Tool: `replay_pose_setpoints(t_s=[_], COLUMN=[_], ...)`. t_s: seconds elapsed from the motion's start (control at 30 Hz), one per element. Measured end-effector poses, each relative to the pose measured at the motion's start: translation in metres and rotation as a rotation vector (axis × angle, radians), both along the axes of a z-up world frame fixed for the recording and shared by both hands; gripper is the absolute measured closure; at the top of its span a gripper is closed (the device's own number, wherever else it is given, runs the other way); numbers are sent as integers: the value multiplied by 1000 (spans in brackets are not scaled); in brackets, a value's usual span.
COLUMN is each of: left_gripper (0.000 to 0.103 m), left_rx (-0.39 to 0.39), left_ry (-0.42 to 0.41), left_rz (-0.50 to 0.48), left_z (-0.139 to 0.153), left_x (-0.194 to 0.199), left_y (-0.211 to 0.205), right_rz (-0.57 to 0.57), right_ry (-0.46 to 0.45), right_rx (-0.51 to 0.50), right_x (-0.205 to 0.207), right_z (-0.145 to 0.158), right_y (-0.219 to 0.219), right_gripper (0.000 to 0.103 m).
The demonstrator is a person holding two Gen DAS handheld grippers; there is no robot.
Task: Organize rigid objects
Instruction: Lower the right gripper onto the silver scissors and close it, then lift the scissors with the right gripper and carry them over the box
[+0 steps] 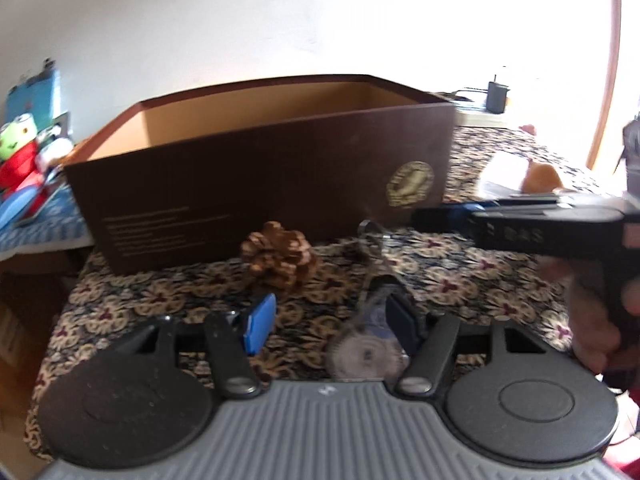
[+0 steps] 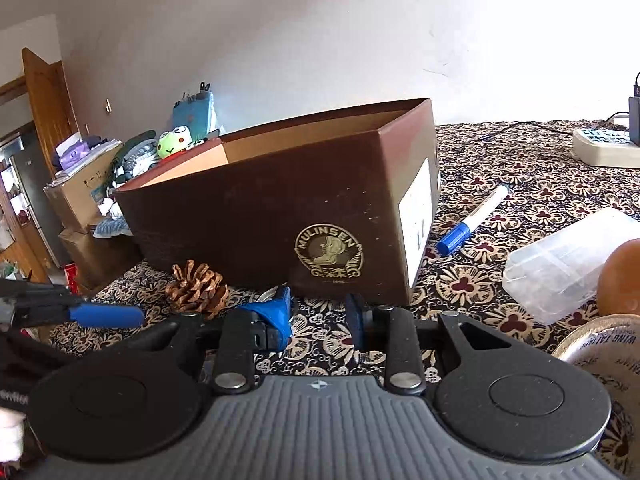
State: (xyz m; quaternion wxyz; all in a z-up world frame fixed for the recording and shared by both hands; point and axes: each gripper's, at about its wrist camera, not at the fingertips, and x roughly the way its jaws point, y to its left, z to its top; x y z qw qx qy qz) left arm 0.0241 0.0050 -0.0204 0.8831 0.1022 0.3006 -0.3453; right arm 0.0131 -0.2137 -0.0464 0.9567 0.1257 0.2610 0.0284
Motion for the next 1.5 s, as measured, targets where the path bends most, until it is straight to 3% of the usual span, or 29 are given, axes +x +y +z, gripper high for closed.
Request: replay_pose_setpoints(t_s=[0.1, 0.23, 0.43, 0.53, 0.63, 0.7, 0.73, 0.87, 1.07, 1.5], left_gripper=[35, 35, 38, 42, 53, 74, 77, 78, 79, 90], left_rx=[-18, -18, 13, 32, 37, 44, 48, 20, -12, -104], left_ry=[-3, -16, -7, 1, 24, 47, 62, 128, 148, 148], left_rz=[-51, -105, -122, -118, -118, -108, -97, -80, -71, -94], left_z=[4, 5, -1, -6, -9, -12, -14, -17, -18, -12], left_x=[-3, -5, 5, 10, 18, 24, 28, 40, 45, 40], left_y=[-9, -30, -55, -63, -69, -73, -74, -74, -78, -53], right_rz=[30, 53, 60, 40, 40, 39, 40, 29, 40, 47], right_ry=[12, -1, -11, 9, 17, 24, 23, 40, 71, 98], right_rx=[71, 75, 62, 116, 184, 215, 235, 304, 396, 392], right_x=[1, -1, 3, 6, 9, 11, 11, 13, 14, 18], right_z=[1, 4, -2, -5, -9, -10, -11, -15, -20, -20], right_y=[-2, 7, 13, 3, -3, -5, -7, -15, -23, -21], right_gripper=[90, 90, 90, 91, 91, 91, 91, 91, 91, 91])
